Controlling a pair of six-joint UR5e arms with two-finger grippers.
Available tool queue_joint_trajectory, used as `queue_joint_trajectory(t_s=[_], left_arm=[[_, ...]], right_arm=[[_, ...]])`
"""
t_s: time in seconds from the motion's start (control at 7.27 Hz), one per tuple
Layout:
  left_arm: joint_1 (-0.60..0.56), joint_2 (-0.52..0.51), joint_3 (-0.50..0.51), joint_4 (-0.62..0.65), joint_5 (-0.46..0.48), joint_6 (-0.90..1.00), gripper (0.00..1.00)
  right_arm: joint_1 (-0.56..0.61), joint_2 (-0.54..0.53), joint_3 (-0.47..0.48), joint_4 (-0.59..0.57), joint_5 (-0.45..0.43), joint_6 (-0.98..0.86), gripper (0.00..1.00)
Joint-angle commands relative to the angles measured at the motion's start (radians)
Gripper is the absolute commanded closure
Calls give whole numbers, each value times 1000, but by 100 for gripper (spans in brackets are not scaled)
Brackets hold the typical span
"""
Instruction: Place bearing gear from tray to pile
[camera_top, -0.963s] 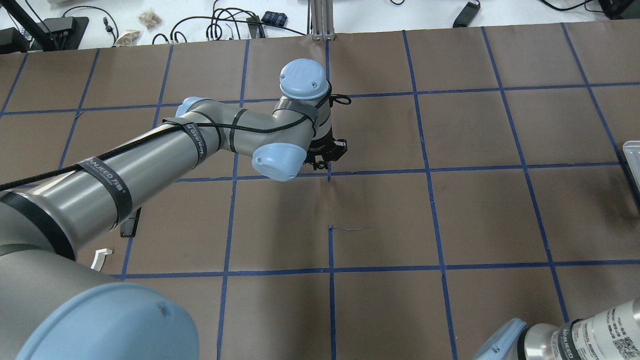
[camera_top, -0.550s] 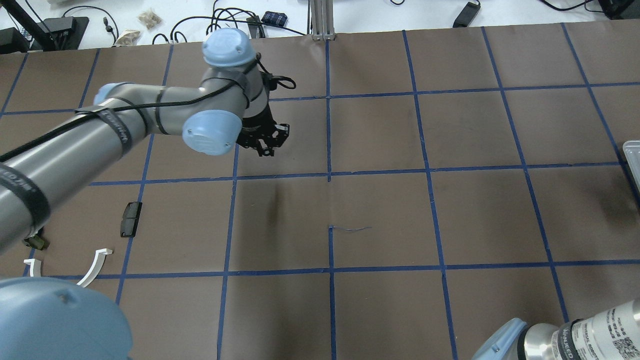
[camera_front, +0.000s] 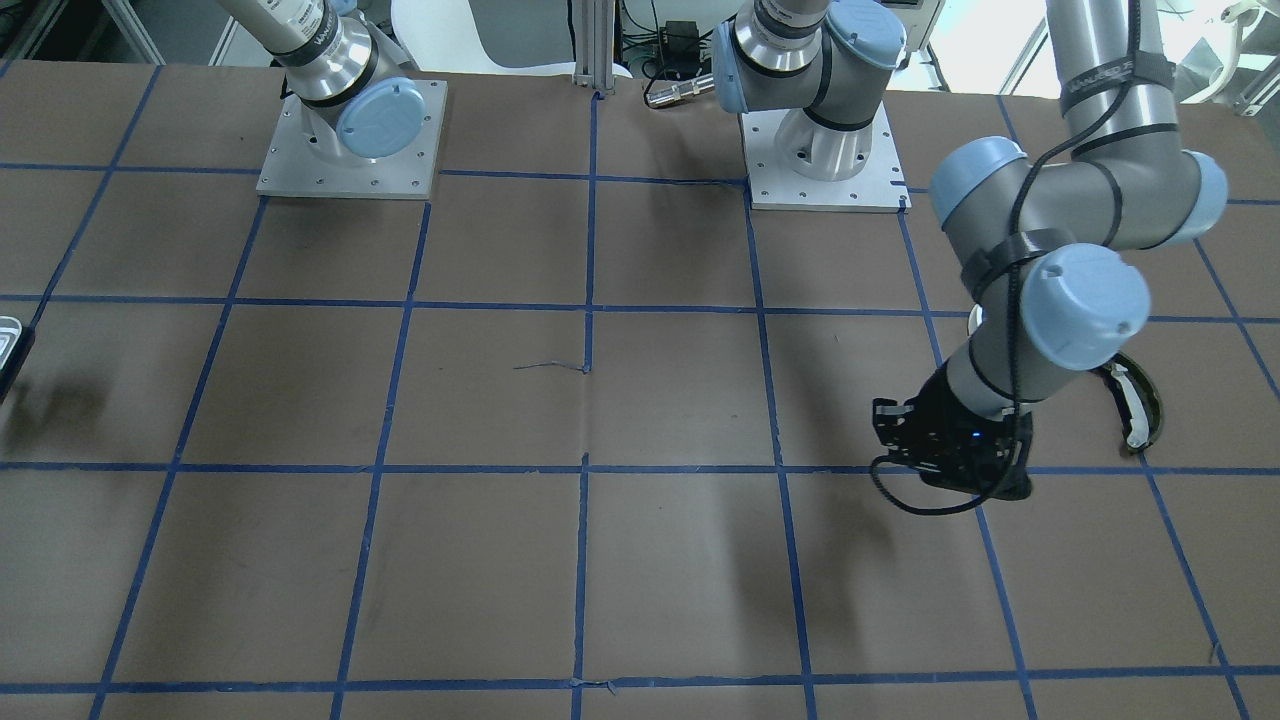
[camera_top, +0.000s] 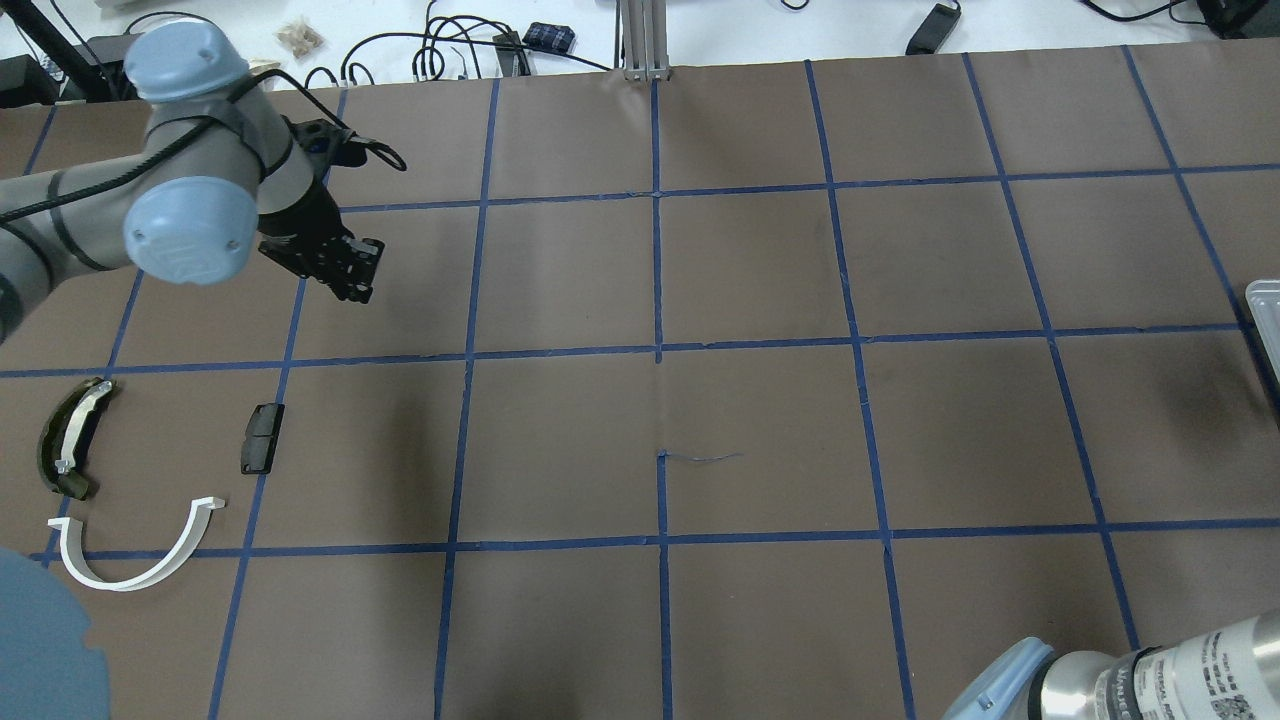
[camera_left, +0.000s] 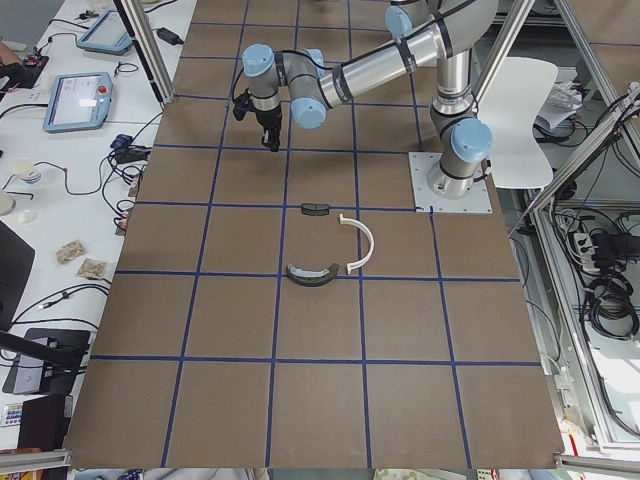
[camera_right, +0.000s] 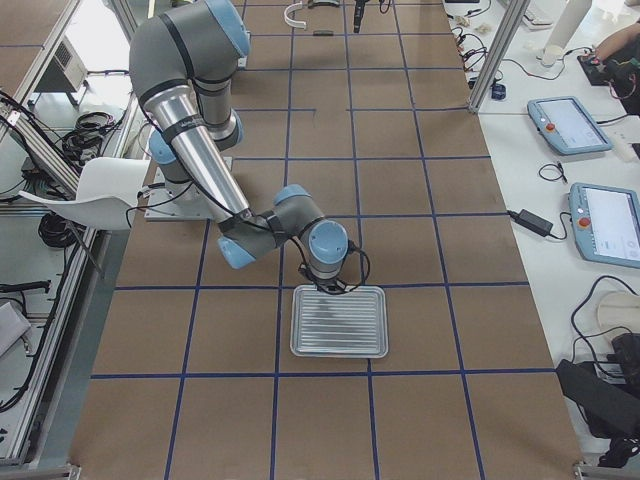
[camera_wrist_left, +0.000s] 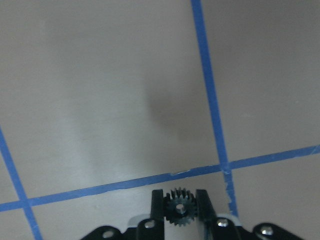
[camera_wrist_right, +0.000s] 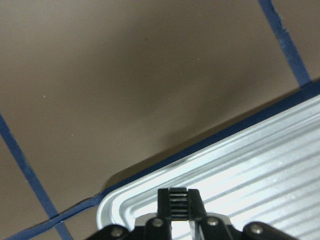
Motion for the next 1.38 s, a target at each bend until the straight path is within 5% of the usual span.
queue_joint_trajectory(t_s=[0.0,0.28,0.83,0.96,1.1,1.24], left_arm=[[179,14,-40,-1,3,210,100],[395,-18,-77,25,-15,413,100],[448,-83,-127,103,-8,446,100],[448,-92,-152,173,-9,460,92],[448,-95,-166,223,-6,454,55],[436,-69,-161,219,-5,443,32]], right_arm=[[133,-157,5,140,9,313,89],[369,-195,6,163,9,649,89],[988,-141,-4,121,45,1471,88],[1087,-109,-7,57,52,1695,88],[1173,-63,-9,-46,119,1876,87],[1257,-14,-9,-147,133,2001,87]])
